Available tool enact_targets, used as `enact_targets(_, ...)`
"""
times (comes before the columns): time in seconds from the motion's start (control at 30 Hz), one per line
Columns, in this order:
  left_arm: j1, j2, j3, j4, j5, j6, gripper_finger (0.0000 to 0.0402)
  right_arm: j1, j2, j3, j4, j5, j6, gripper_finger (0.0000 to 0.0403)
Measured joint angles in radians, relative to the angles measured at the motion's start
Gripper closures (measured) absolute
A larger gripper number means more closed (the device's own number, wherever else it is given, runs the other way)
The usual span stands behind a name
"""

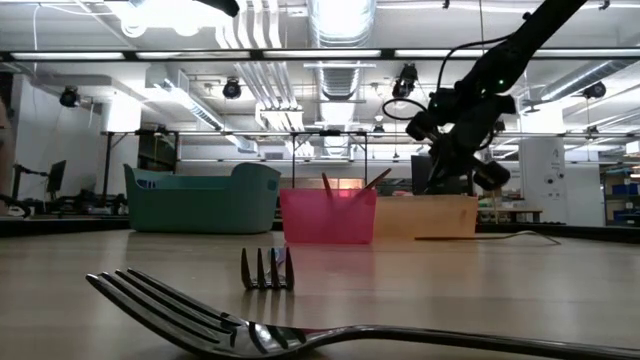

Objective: Sort silverware by color (type)
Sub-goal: Put the black fork into the orange bin

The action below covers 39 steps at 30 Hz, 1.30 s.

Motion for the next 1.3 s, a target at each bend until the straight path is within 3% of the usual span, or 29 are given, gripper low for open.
enact_targets(0.4,0.0,0.0,0.0,0.0,0.0,-0.007,0.0267,0.0,0.004,0.019,-0.001,0.035,-0.002,0.0387)
enact_targets(1.13,0.0,0.0,0.0,0.0,0.0,-0.075,0.0267,0.0,0.004,0.019,-0.018,0.048,-0.019,0.0276)
enact_targets(1.3,0.0,0.0,0.0,0.0,0.0,-0.093,0.0267,0.0,0.004,0.041,-0.1,0.048,-0.057,0.0256)
